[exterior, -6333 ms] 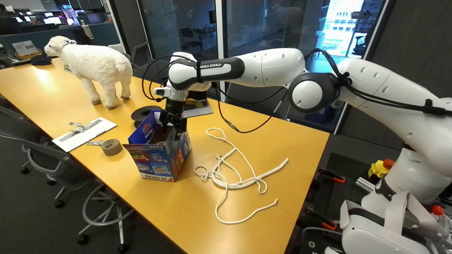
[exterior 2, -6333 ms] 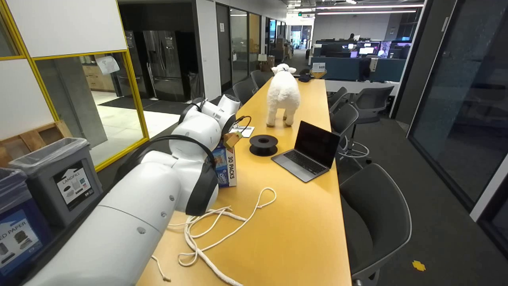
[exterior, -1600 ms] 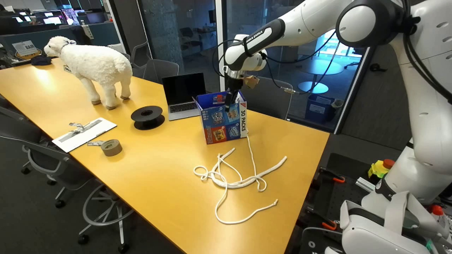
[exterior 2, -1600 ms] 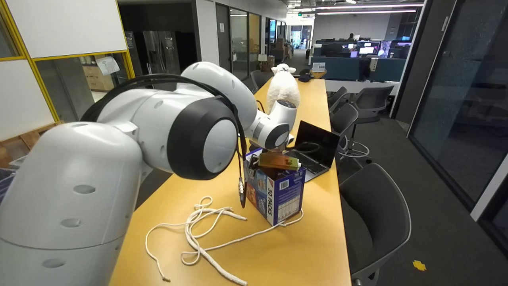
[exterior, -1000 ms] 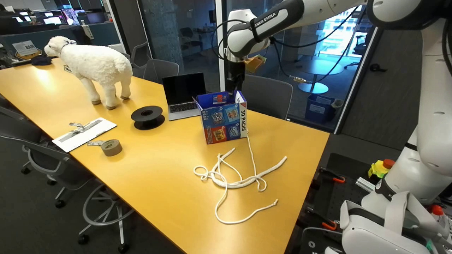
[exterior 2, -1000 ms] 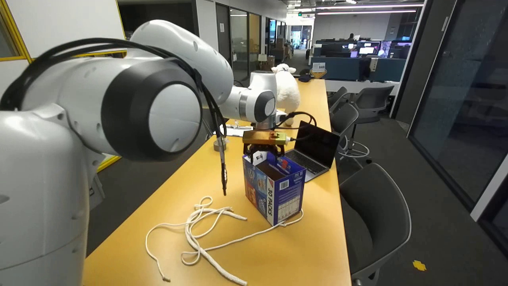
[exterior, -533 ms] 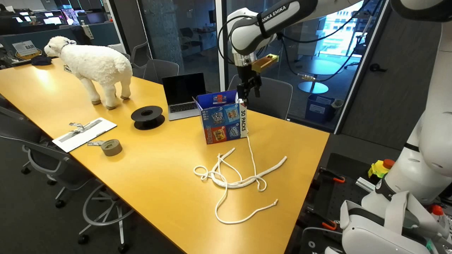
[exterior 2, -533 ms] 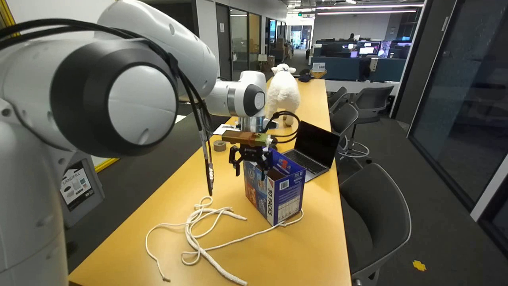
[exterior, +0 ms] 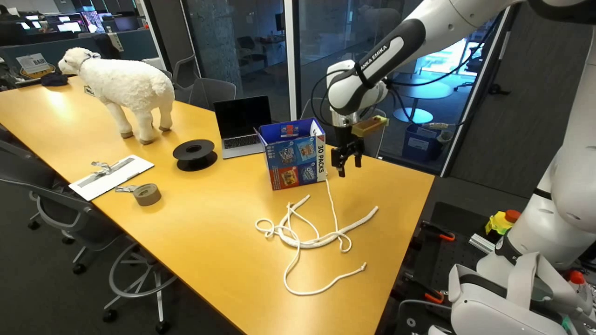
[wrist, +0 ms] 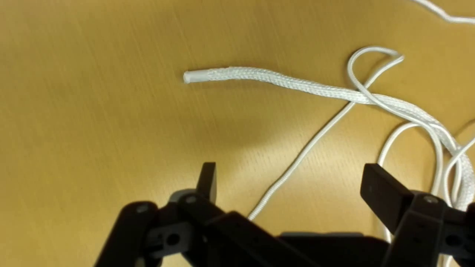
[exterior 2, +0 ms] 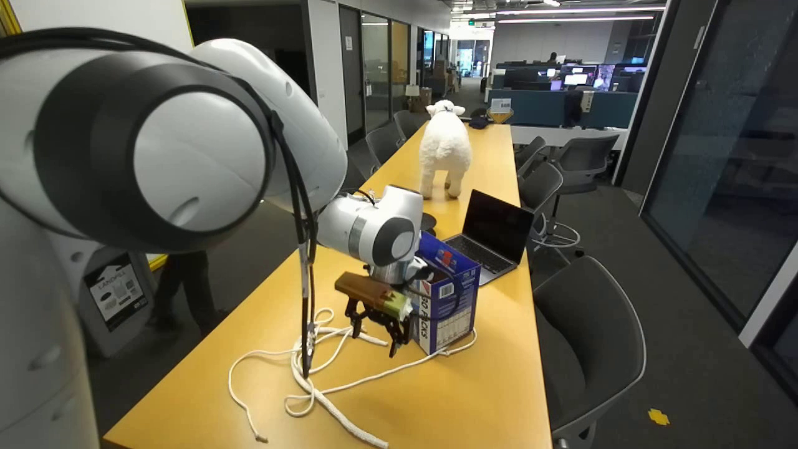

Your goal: Put one rope in the box, the move the box to the right, the put the remaining ropes in the box

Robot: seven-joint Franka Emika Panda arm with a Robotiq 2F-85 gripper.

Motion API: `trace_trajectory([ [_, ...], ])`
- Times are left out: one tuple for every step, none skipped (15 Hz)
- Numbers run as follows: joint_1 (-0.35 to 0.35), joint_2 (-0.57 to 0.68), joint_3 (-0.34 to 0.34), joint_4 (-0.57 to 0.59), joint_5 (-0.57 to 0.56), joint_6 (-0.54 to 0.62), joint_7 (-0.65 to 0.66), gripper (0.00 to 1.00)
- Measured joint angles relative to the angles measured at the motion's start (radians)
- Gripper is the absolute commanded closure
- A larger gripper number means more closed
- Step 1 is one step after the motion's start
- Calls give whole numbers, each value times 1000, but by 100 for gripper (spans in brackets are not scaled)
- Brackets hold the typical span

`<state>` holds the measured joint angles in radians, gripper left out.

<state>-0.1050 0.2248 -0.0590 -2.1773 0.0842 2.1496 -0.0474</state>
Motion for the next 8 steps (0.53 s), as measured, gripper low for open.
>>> trace_trajectory([
  [-13,1,-6,-51,23,82,-9,0],
  [-26,3,-12,-96,42,155,-17,0],
  [-38,9,-16,-134,62,222,-27,0],
  [-49,19,-17,-165,80,284,-36,0],
  [-56,33,-17,-182,99,333,-44,0],
  [-59,51,-16,-187,119,368,-52,0],
  [-60,73,-10,-183,140,394,-59,0],
  [-60,94,-1,-173,156,413,-62,0],
])
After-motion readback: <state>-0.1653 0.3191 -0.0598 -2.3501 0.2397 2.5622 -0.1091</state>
